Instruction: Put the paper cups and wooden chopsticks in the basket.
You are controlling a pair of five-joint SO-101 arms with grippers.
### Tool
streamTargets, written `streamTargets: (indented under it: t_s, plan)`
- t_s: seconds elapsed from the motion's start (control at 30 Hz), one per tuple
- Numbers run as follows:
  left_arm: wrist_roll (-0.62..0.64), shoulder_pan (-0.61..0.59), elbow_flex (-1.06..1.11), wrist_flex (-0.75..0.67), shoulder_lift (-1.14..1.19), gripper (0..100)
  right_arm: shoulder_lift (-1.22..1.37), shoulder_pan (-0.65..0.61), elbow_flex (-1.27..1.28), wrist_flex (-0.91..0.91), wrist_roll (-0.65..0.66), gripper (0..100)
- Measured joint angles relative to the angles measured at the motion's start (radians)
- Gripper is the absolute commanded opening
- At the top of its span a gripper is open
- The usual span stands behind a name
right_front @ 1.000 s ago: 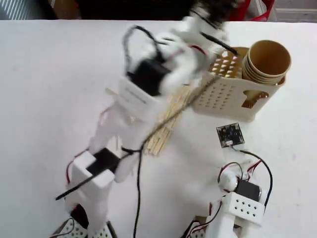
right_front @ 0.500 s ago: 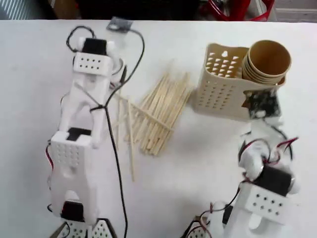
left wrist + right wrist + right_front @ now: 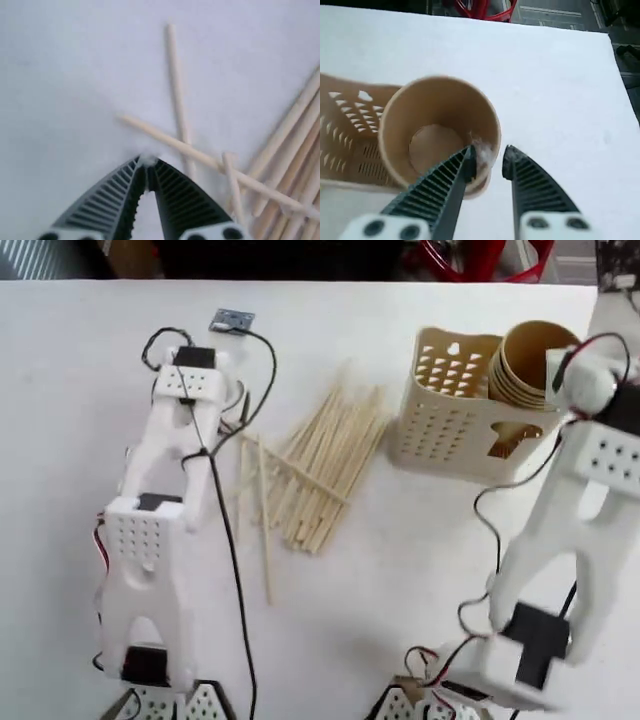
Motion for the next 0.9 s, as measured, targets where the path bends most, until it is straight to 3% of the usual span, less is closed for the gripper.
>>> streamTargets:
  t_s: [0.23, 0.43, 0.73, 0.9]
  plan:
    - [0.000, -0.023, 0.000, -0.003, 0.000, 2, 0.295, -0.008, -0.127, -0.005, -0.003, 9.5]
    - [0.000, -0.023, 0.011, -0.029, 0.003, 2, 0.347, -0.008, -0.158, -0.023, -0.005, 9.8]
    - [0.000, -0.023, 0.011, -0.035, 0.006, 2, 0.140, -0.012, -0.229, 0.012, -0.074, 9.8]
    - [0.000, -0.029, 0.011, -0.035, 0.006, 2, -0.031, -0.084, -0.250, 0.135, -0.074, 9.5]
